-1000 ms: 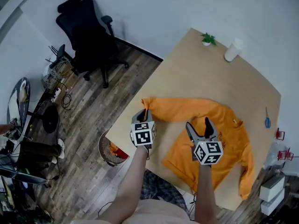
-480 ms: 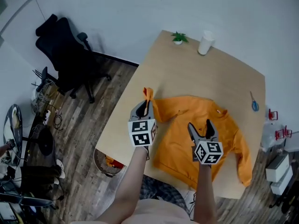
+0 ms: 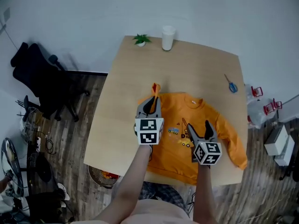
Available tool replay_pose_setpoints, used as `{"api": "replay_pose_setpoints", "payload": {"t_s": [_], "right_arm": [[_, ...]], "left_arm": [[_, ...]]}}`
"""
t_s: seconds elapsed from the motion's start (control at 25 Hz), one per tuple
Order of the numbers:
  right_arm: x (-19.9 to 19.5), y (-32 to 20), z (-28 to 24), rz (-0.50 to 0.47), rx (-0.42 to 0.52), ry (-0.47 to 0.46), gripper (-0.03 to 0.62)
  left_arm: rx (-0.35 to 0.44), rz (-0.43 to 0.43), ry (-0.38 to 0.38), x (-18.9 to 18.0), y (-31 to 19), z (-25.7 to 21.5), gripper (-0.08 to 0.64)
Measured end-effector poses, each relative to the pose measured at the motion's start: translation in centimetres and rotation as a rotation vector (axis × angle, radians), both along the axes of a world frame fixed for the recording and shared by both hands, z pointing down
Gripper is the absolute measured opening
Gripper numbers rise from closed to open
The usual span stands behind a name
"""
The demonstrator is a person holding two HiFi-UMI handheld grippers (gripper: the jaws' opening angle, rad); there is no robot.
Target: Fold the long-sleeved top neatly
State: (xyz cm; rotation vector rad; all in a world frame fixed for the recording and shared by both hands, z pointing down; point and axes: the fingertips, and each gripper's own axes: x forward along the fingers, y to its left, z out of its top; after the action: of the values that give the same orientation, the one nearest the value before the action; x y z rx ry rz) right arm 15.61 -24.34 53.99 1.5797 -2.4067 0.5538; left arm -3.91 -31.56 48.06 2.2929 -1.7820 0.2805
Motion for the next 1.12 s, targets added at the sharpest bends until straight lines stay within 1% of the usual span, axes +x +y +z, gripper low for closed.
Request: {"api": "replay_pose_setpoints", "payload": {"t_s": [0.32,0.52,0.64,0.76,1.0,1.08,1.12], "right_arm": [[7.5,1.7,0.5,0.139,-0.02,0.005,0.388],[11.1,2.7,1.0,0.203,-0.03,0.005,0.387],[13.0,3.3,1.2,0.237,-0.037,0.007,0.388],[15.0,4.0,1.5,0.269,-0.046,0.008,0.387],[18.1,5.7,2.2,0.314,-0.058,0.014,0.388],[19.0,6.3,2.5,0.33,-0.064,0.013,0.388],[19.5,6.7,2.7,0.339,-0.067,0.012,0.388]], "left_arm": [[0.015,0.195,-0.04,10.8,-1.0,0.7,0.032],[0.021,0.317,-0.064,17.0,-0.5,1.5,0.032],[0.012,0.396,-0.072,20.6,0.1,2.5,0.032],[-0.027,0.473,-0.094,23.9,1.1,4.7,0.032],[-0.162,0.584,-0.175,28.9,2.8,11.2,0.035],[-0.204,0.606,-0.183,29.9,3.3,12.9,0.038],[-0.224,0.614,-0.174,30.4,3.5,13.4,0.041]]}}
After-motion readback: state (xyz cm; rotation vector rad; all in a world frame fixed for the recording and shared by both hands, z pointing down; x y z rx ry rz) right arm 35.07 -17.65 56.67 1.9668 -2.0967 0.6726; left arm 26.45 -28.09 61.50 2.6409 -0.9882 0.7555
